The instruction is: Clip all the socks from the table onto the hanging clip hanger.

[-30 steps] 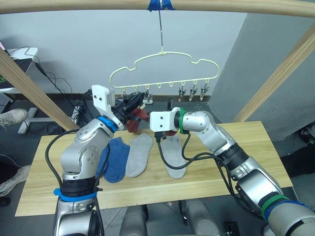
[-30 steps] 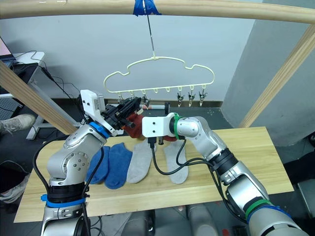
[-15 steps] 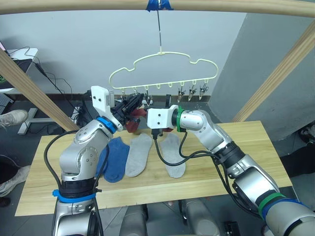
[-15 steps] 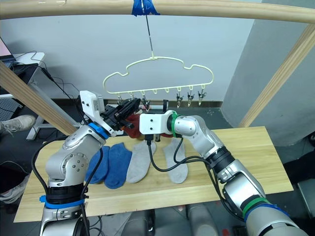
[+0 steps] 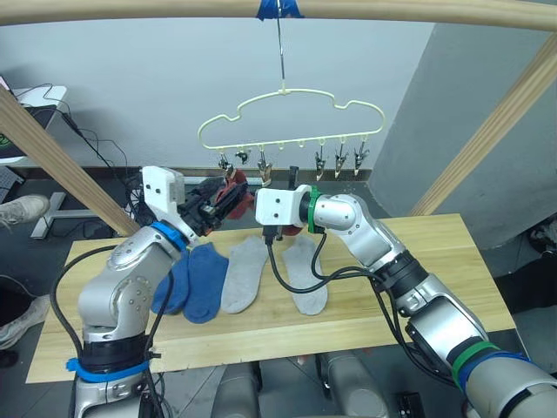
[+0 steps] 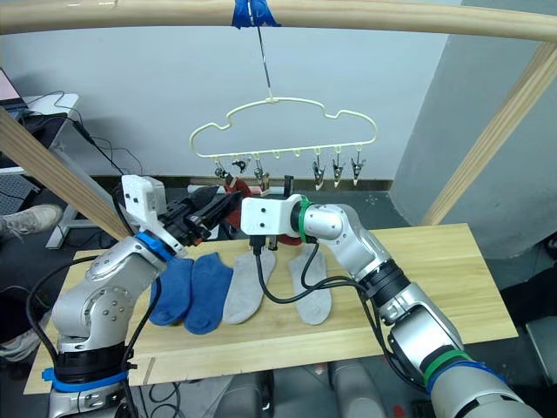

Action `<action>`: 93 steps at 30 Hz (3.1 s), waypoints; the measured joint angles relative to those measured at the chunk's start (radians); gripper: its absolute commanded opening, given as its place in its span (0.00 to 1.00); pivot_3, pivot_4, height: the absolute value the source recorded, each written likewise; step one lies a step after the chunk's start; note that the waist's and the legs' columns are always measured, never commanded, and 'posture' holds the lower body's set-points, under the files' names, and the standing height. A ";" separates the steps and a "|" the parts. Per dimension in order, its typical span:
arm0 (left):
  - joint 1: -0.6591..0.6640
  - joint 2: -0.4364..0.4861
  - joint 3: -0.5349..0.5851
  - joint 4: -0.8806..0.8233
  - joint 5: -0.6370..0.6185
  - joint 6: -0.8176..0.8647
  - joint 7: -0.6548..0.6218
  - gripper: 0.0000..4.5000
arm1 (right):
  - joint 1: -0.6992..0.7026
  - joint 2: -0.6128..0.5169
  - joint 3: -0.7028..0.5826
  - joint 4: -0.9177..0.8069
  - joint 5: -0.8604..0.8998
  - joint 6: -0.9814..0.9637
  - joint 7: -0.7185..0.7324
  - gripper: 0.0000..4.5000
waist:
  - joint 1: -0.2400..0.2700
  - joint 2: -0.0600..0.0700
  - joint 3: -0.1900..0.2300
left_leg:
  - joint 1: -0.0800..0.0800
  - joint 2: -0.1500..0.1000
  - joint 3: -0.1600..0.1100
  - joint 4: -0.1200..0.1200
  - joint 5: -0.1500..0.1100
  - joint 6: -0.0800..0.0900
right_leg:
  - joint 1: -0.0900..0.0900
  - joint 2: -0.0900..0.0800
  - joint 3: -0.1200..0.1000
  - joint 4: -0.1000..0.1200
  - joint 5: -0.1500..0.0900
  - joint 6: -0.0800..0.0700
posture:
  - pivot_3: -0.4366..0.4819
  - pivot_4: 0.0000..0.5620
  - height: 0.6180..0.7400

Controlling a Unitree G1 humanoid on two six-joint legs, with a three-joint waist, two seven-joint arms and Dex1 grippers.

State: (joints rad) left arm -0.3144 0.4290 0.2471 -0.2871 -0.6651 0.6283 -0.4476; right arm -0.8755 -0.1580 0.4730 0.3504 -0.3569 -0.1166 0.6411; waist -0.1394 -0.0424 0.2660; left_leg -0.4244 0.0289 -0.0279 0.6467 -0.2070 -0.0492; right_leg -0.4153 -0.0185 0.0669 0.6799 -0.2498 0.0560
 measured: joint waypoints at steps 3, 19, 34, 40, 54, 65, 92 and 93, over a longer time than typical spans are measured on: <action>0.055 0.029 0.009 -0.040 -0.003 0.018 -0.001 0.73 | 0.004 0.002 0.000 0.000 0.006 0.007 0.014 0.00 | -0.001 -0.003 -0.002 | 0.000 0.000 0.000 0.000 0.000 0.000 | 0.000 0.000 0.001 0.000 0.000 0.000 | 0.33 0.32 1.00; 0.141 0.084 -0.032 -0.113 0.099 -0.089 -0.048 0.73 | 0.388 -0.322 -0.187 -0.459 0.256 0.512 0.305 0.00 | 0.033 -0.004 -0.002 | 0.000 0.000 0.001 -0.001 0.001 0.000 | 0.000 0.000 0.001 -0.001 0.000 -0.001 | 0.34 0.39 1.00; 0.164 0.047 -0.131 -0.113 0.227 -0.247 -0.085 0.74 | 0.457 -0.341 -0.254 -0.196 0.298 0.516 0.195 0.49 | 0.029 -0.004 -0.002 | 0.007 0.000 0.005 -0.001 0.003 0.004 | 0.003 0.002 0.005 -0.001 -0.003 0.002 | 0.35 0.41 1.00; 0.162 -0.016 -0.130 -0.101 0.280 -0.293 -0.016 0.74 | 0.457 -0.370 -0.261 -0.260 0.313 0.466 0.208 0.80 | 0.032 -0.004 -0.002 | 0.006 0.000 0.004 -0.002 0.003 0.004 | 0.003 0.001 0.004 -0.002 -0.003 0.002 | 0.34 0.42 1.00; 0.077 -0.180 -0.165 0.091 0.422 -0.464 0.114 0.54 | 0.523 -0.433 -0.347 -0.721 0.551 0.593 0.271 0.81 | 0.032 -0.004 -0.002 | 0.007 0.000 0.004 -0.002 0.003 0.004 | 0.005 0.002 0.004 -0.002 -0.004 0.003 | 0.28 0.46 1.00; -0.072 -0.239 -0.186 0.286 0.486 -0.559 0.155 0.54 | 0.508 -0.456 -0.375 -0.774 0.615 0.665 0.228 0.81 | 0.027 -0.004 -0.002 | 0.005 0.000 0.004 -0.003 0.003 0.004 | 0.004 0.002 0.004 -0.007 -0.003 0.003 | 0.25 0.46 1.00; -0.209 -0.278 -0.170 0.490 0.513 -0.680 0.220 0.54 | 0.511 -0.491 -0.384 -0.784 0.656 0.675 0.197 0.81 | 0.025 -0.004 -0.001 | -0.002 0.000 0.003 -0.006 0.002 0.005 | 0.003 0.001 0.003 -0.019 -0.001 0.007 | 0.23 0.47 1.00; -0.208 -0.278 -0.170 0.489 0.512 -0.680 0.219 0.54 | 0.511 -0.491 -0.384 -0.784 0.656 0.675 0.194 0.81 | 0.025 -0.004 -0.001 | -0.002 0.000 0.003 -0.006 0.002 0.005 | 0.003 0.001 0.002 -0.019 -0.001 0.007 | 0.23 0.47 1.00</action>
State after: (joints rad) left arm -0.5226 0.1507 0.0775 0.2020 -0.1528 -0.0515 -0.2285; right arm -0.3646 -0.6485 0.0887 -0.4335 0.2986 0.5581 0.8350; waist -0.1146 -0.0463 0.2654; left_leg -0.4267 0.0290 -0.0248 0.6405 -0.2046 -0.0442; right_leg -0.4124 -0.0174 0.0692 0.6613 -0.2511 0.0626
